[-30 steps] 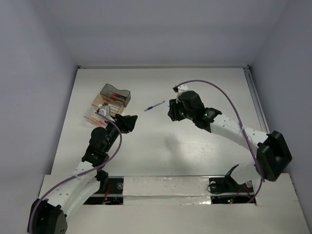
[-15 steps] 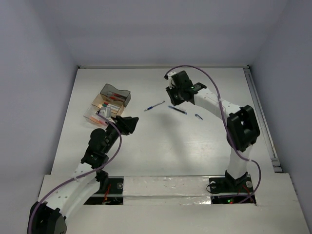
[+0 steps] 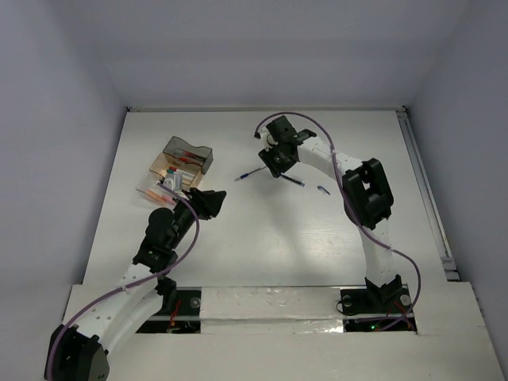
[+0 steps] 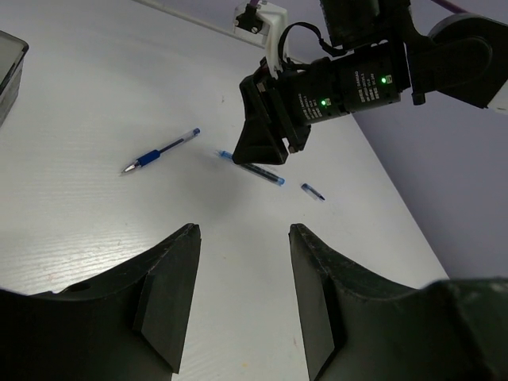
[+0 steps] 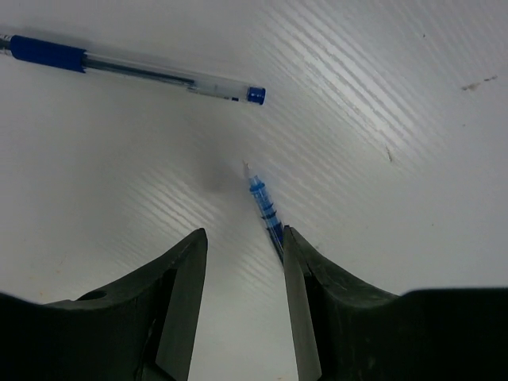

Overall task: Sort the stationery into containers
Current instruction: Pick up the pen from the center of the board.

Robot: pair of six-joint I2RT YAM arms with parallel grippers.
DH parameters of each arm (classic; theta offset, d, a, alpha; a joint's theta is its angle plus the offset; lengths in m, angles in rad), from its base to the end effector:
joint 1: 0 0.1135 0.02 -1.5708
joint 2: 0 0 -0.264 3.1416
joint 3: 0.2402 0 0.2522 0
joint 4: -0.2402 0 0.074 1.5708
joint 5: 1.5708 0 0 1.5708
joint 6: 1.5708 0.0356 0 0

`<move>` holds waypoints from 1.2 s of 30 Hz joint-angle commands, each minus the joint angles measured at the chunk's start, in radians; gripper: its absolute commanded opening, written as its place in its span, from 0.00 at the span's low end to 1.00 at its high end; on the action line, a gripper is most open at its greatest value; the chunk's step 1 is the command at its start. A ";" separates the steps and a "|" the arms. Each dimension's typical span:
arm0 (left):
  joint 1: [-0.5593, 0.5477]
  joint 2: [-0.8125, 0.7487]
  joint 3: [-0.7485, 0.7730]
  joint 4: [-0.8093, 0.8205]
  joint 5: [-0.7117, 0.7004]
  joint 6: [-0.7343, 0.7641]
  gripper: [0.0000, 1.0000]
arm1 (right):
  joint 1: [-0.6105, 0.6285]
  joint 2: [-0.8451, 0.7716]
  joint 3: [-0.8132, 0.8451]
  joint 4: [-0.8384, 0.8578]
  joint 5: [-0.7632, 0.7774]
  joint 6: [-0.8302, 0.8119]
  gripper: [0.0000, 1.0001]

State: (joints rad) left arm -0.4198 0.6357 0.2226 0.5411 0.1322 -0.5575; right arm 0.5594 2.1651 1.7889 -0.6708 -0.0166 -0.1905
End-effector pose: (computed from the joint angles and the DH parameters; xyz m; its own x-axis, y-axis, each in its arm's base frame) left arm 0.1482 -0.0713 0.2408 -0.1780 -0.4949 -0.8505 0.5058 0.6954 -0.5105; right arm 0.4002 0.2512 0.2031 -0.6189 -0.6108 -0.4938 -0.6669 0.7408 -0.0806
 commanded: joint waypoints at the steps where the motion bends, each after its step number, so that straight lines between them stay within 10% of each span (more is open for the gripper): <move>1: -0.007 -0.005 0.001 0.051 0.014 0.007 0.45 | -0.030 0.032 0.092 -0.045 -0.017 -0.035 0.49; 13: -0.007 0.007 0.001 0.056 0.012 0.008 0.45 | -0.039 0.099 0.096 -0.058 -0.083 -0.026 0.43; 27: -0.007 0.005 0.001 0.056 0.014 0.008 0.45 | -0.039 0.076 -0.049 0.016 -0.177 0.054 0.12; 36: -0.007 0.033 0.000 0.091 0.050 0.001 0.45 | -0.039 -0.158 -0.233 0.241 -0.249 0.246 0.00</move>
State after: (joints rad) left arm -0.4198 0.6548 0.2226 0.5499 0.1413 -0.5579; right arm 0.5095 2.1246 1.6016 -0.5282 -0.1905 -0.0570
